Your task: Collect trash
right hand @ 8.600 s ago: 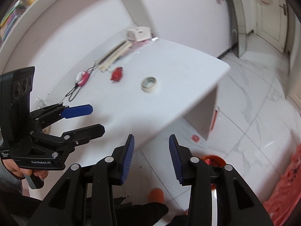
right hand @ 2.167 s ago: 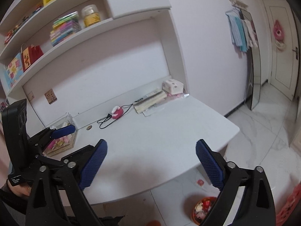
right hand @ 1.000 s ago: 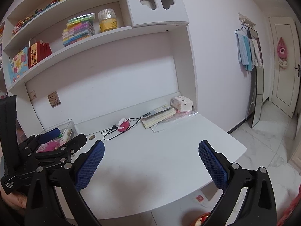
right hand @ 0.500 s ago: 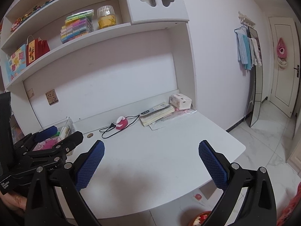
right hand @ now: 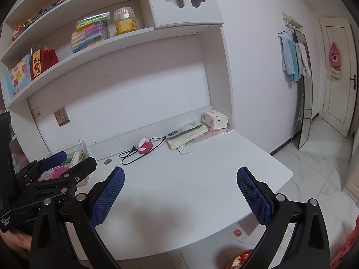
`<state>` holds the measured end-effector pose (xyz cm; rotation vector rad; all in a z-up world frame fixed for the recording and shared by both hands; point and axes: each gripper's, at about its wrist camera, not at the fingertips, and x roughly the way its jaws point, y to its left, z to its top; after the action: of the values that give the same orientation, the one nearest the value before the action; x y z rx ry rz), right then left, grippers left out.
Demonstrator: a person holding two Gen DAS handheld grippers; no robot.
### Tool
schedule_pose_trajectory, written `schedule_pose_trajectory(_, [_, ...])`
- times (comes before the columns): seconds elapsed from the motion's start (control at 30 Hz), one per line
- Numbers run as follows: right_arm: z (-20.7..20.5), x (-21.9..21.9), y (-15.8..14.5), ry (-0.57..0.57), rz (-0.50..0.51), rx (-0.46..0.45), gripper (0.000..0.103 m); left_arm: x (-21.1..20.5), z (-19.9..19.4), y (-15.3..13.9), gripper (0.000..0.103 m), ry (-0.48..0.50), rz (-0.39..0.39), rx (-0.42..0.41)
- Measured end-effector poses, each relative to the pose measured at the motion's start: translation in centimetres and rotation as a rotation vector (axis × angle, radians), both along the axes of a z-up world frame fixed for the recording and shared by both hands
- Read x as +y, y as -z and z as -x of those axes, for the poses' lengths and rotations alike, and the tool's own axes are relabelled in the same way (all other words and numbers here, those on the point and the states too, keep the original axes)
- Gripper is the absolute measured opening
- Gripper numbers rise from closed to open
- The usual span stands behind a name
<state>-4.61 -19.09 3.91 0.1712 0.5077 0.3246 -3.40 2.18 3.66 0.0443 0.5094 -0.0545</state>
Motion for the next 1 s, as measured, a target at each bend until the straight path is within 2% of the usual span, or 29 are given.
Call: schedule_pose_trajectory(1.0, [-0.14,0.47,0.52,0.006,-0.007,0.022,0.098,0.22,0.62,0.59,0.097,-0.004,0.005,0.015])
